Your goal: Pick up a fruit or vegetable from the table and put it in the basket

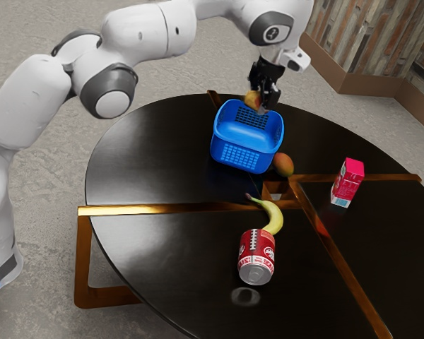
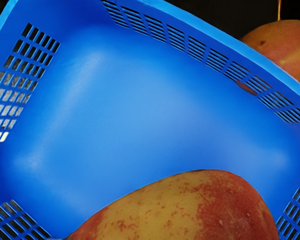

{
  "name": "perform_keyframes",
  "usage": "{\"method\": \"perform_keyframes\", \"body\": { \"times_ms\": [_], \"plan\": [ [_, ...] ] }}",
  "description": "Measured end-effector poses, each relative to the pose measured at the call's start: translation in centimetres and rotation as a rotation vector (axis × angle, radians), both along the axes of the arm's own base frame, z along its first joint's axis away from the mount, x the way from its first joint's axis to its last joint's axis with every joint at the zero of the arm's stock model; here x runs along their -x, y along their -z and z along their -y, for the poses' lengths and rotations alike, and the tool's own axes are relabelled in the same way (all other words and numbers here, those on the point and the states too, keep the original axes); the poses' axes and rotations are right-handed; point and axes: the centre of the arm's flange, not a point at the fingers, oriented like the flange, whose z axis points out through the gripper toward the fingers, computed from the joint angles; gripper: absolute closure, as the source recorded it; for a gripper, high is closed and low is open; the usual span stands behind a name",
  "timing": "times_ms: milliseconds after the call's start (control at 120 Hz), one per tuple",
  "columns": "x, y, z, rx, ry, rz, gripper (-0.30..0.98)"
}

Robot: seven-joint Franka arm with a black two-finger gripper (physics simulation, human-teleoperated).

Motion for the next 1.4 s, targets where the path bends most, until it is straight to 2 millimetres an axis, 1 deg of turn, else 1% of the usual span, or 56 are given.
{"method": "perform_keyframes", "body": {
  "times_ms": [117, 250, 350, 375, 400, 492, 633, 700, 725, 750, 775, 800, 850, 875, 892, 908, 933, 983, 1092, 1217, 1250, 1267, 1300, 1342, 1367, 1400],
  "plan": [
    [-1.0, 0.8, 0.2, 0.029, 0.026, 0.007, 0.27],
    [-1.1, 1.4, -2.0, 0.044, 0.018, 0.014, 0.28],
    [-1.3, 1.5, -2.1, 0.050, 0.033, 0.018, 0.28],
    [-1.4, 1.5, -2.0, 0.051, 0.039, 0.019, 0.21],
    [-1.4, 1.5, -1.9, 0.053, 0.044, 0.020, 0.18],
    [-1.6, 1.7, -1.8, 0.057, 0.059, 0.019, 0.10],
    [-1.6, 1.7, -1.7, 0.059, 0.076, 0.019, 0.04],
    [-1.5, 1.2, -1.3, 0.067, 0.089, 0.024, 0.02],
    [-1.3, 0.7, -1.0, 0.073, 0.095, 0.025, 0.02],
    [-1.0, 0.1, 0.1, 0.082, 0.112, 0.024, 0.02],
    [-0.8, -0.4, 2.6, 0.092, 0.149, 0.012, 0.01],
    [-0.4, -0.9, 6.0, 0.101, 0.198, -0.002, 0.01],
    [2.3, -1.8, 13.9, 0.136, 0.321, -0.031, 0.01],
    [3.8, -2.1, 17.0, 0.146, 0.373, -0.034, 0.01],
    [4.6, -2.2, 18.7, 0.148, 0.402, -0.033, 0.01],
    [5.1, -2.3, 20.0, 0.147, 0.423, -0.030, 0.01],
    [5.7, -2.4, 21.2, 0.145, 0.444, -0.024, 0.01],
    [6.2, -2.5, 22.4, 0.137, 0.461, -0.008, 0.00],
    [6.1, -2.7, 22.7, 0.124, 0.456, 0.024, 0.00],
    [5.9, -3.1, 22.4, 0.116, 0.441, 0.050, 0.00],
    [5.9, -3.8, 22.2, 0.113, 0.438, 0.065, 0.00],
    [6.0, -4.5, 22.1, 0.107, 0.436, 0.080, 0.00],
    [6.1, -6.6, 21.1, 0.088, 0.421, 0.117, 0.00],
    [6.3, -8.8, 18.9, 0.064, 0.385, 0.152, 0.00],
    [6.3, -9.4, 17.5, 0.052, 0.359, 0.159, 0.00],
    [6.1, -9.1, 16.0, 0.042, 0.332, 0.151, 0.00]
  ]
}}
